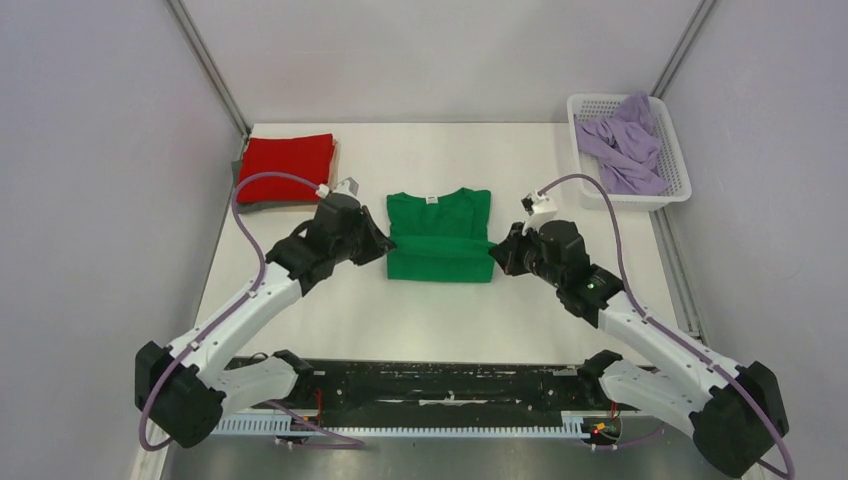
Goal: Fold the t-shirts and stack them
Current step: Fold the long partially folded tshirt into a neat square
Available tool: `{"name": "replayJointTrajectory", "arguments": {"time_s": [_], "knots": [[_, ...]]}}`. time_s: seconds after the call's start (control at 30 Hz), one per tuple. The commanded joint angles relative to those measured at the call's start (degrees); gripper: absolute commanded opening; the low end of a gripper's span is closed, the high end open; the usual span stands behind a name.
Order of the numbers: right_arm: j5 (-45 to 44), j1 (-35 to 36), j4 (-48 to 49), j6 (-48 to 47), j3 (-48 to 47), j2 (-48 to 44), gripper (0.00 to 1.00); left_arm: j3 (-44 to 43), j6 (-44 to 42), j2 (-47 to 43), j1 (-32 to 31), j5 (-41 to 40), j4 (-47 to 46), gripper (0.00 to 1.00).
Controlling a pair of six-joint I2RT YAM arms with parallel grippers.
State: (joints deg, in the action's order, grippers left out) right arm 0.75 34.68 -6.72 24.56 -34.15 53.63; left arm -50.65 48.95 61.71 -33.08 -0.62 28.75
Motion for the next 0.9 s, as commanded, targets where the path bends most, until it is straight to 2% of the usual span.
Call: {"name": "replayJointTrajectory", "arguments": {"time_s": [0.0,0.3,0.87], "knots": [[5.39,-5.04,10.0,-1.72,-3.16,4.91,0.0,-5.78,-5.08,5.04,3.78,-0.9,-4.09,0.02],[13.29,-11.3,17.37,-1.42,-9.12,17.38,0.0,-14.4,-8.28,16.99,9.3,-1.46,-5.11,0.02],[16.06,-16.55,23.2,-1.49,-16.99,34.79,0.0,-30.17,-10.53,40.46,13.9,0.36,-6.53,0.02]]}}
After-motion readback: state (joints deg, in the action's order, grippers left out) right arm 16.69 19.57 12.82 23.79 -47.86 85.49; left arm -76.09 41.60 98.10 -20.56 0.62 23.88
